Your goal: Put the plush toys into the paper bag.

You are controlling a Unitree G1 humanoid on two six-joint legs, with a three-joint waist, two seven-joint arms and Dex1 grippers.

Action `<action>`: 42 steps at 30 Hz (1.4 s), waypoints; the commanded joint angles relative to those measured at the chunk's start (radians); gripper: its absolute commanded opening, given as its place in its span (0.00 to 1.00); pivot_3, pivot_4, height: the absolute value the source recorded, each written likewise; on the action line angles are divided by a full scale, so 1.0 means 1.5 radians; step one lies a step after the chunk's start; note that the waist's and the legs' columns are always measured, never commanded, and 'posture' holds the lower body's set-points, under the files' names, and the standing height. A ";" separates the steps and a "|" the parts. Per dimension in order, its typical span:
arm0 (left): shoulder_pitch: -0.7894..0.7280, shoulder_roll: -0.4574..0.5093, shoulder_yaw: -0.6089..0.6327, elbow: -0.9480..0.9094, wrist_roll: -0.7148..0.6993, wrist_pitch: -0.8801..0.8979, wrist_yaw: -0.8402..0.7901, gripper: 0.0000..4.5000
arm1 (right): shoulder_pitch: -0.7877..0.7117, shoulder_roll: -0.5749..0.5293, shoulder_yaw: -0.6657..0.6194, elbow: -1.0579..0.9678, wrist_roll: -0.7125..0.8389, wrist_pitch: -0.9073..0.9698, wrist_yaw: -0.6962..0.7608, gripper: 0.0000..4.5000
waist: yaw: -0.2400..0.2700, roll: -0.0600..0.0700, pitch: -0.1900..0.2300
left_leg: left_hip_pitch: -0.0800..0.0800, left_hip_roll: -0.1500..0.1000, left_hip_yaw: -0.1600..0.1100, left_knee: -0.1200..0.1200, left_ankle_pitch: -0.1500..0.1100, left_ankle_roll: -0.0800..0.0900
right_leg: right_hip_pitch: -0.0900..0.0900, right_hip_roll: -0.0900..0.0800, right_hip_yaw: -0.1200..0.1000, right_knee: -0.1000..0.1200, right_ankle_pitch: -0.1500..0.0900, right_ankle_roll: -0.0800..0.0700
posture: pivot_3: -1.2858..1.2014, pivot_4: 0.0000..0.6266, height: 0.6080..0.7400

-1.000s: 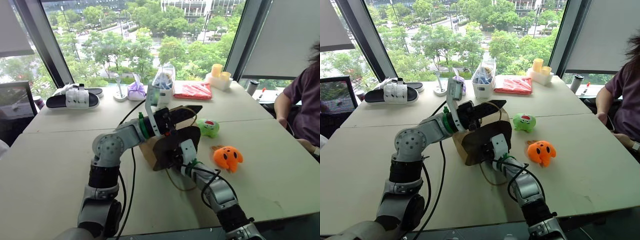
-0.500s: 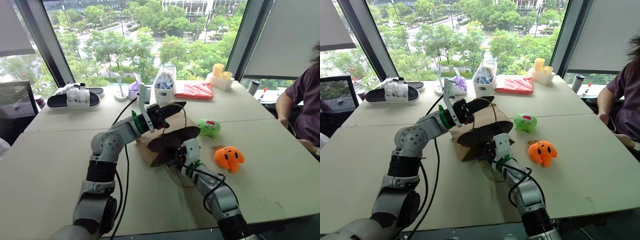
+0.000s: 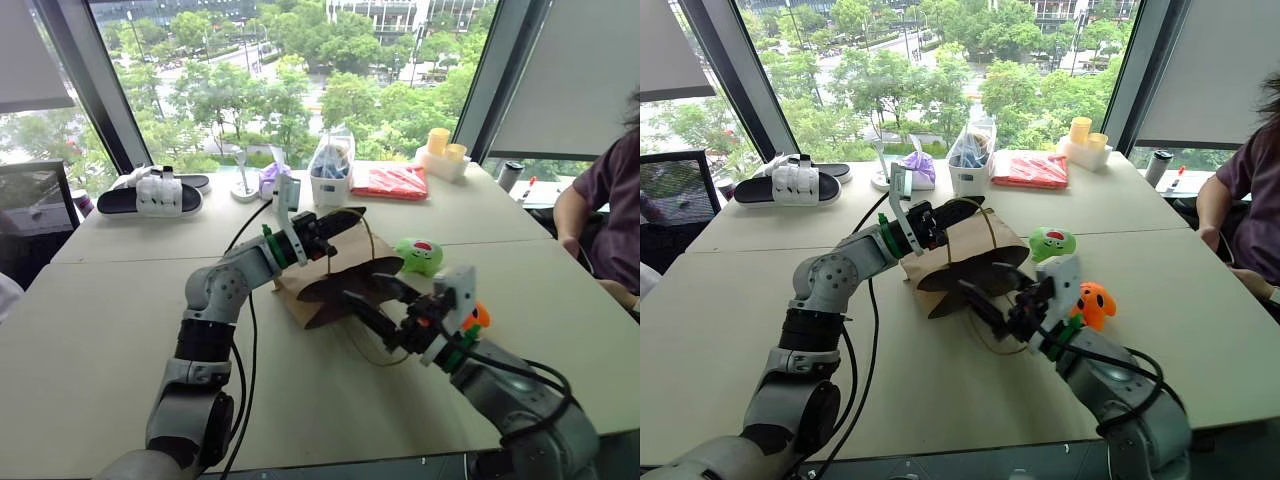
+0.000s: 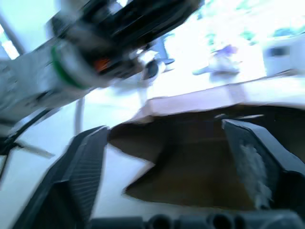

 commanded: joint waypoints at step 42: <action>-0.026 -0.021 -0.010 -0.037 0.003 -0.011 -0.020 0.00 | -0.079 -0.183 0.066 0.070 0.085 0.097 0.057 0.00 | -0.001 0.000 0.001 | 0.002 0.000 0.000 0.001 -0.001 0.001 | 0.003 0.000 0.000 -0.001 0.000 0.000 | 0.52 0.24 1.00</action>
